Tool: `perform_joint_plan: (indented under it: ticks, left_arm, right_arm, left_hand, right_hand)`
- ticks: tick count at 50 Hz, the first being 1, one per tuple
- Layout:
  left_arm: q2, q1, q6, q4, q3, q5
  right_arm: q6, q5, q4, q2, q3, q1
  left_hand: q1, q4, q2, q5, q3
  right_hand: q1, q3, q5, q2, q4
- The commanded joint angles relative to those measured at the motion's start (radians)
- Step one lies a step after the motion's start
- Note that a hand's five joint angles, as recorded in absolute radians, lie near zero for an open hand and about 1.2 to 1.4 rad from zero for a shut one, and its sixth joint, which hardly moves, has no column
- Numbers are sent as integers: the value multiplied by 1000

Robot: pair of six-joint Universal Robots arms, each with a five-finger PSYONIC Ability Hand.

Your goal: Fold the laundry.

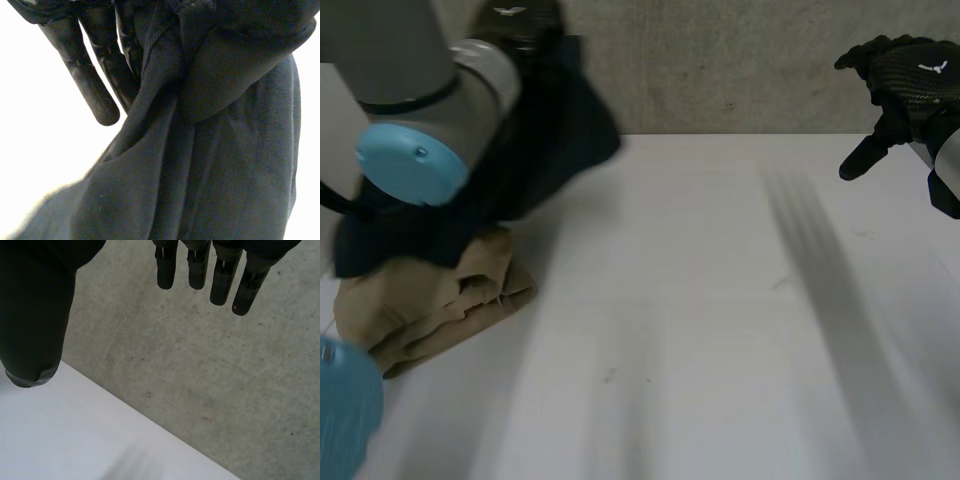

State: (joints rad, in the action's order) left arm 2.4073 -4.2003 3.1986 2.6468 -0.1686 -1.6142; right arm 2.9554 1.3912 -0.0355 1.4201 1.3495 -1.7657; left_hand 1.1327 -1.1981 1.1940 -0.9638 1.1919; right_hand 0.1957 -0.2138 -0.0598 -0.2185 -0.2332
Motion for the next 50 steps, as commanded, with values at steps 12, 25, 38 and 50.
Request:
perform_joint_plan:
  ticks: [12,25,38,50]
  left_arm:
    - [56,361,-89,-48,-390,7]
    - [-115,160,-89,-16,-474,-47]
    - [-154,-113,73,292,-773,-39]
    - [-143,-123,257,501,-986,100]
  right_arm:
    - [-2,0,-6,20,-18,20]
    - [-148,-93,-159,-3,7,-15]
    - [-182,-45,-238,-162,13,-270]
    - [-130,86,-129,-322,16,-351]
  left_hand:
    - [-958,1024,-1019,964,-1017]
    - [-958,1024,-1019,964,-1017]
    - [-934,999,-995,940,-993]
    - [-919,985,-981,925,-978]
  right_hand:
    - [-21,39,60,44,59]
    - [-21,39,60,44,59]
    - [-21,39,60,44,59]
    - [-21,39,60,44,59]
